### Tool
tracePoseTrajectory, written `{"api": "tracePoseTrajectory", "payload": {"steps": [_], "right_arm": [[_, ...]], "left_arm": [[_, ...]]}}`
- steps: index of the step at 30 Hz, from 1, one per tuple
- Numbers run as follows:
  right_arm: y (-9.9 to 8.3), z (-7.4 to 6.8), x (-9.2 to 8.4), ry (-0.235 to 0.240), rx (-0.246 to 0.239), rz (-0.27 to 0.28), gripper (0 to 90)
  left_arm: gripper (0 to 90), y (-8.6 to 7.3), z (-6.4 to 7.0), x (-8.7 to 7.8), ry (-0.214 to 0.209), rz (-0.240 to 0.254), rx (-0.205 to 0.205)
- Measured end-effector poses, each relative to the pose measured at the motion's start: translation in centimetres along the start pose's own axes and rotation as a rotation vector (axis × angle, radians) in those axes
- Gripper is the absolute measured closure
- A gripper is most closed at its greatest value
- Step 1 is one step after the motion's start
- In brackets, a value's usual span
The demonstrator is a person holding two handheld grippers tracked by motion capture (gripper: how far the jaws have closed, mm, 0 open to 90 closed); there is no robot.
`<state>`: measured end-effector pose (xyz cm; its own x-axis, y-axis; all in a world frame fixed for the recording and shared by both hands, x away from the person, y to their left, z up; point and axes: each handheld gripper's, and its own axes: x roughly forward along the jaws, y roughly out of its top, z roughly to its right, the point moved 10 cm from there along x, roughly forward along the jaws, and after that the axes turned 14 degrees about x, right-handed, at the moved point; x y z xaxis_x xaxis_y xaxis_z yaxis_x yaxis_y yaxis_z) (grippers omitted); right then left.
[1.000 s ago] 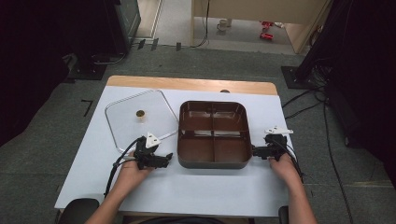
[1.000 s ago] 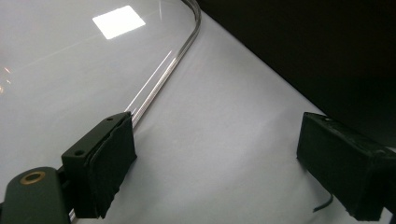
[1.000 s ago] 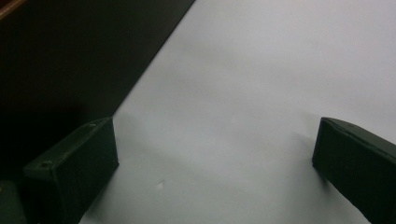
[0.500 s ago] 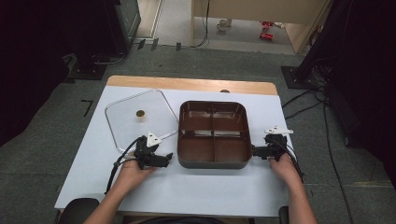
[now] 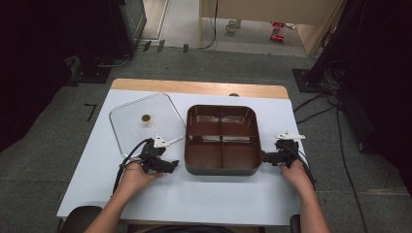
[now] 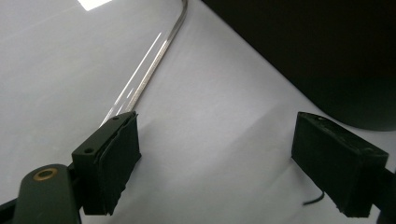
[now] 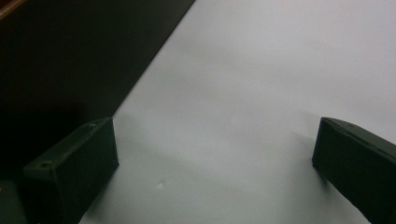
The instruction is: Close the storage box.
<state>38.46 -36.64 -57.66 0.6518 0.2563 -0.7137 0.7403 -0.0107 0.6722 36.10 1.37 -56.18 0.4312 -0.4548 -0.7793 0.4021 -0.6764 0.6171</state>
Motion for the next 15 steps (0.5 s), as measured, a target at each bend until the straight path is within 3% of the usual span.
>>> {"api": "tracePoseTrajectory", "payload": {"steps": [4,9,15], "right_arm": [[0.0,0.0,0.0,0.0,0.0,0.0,0.0],[0.0,0.0,0.0,0.0,0.0,-0.001,0.0],[0.0,0.0,0.0,0.0,0.0,0.0,0.0]], "left_arm": [[24.3,0.3,0.0,-0.6,-0.012,0.023,-0.008],[24.3,0.5,-0.3,-1.2,-0.033,0.013,-0.008],[25.0,0.7,-0.4,-1.8,-0.036,0.034,-0.007]]}}
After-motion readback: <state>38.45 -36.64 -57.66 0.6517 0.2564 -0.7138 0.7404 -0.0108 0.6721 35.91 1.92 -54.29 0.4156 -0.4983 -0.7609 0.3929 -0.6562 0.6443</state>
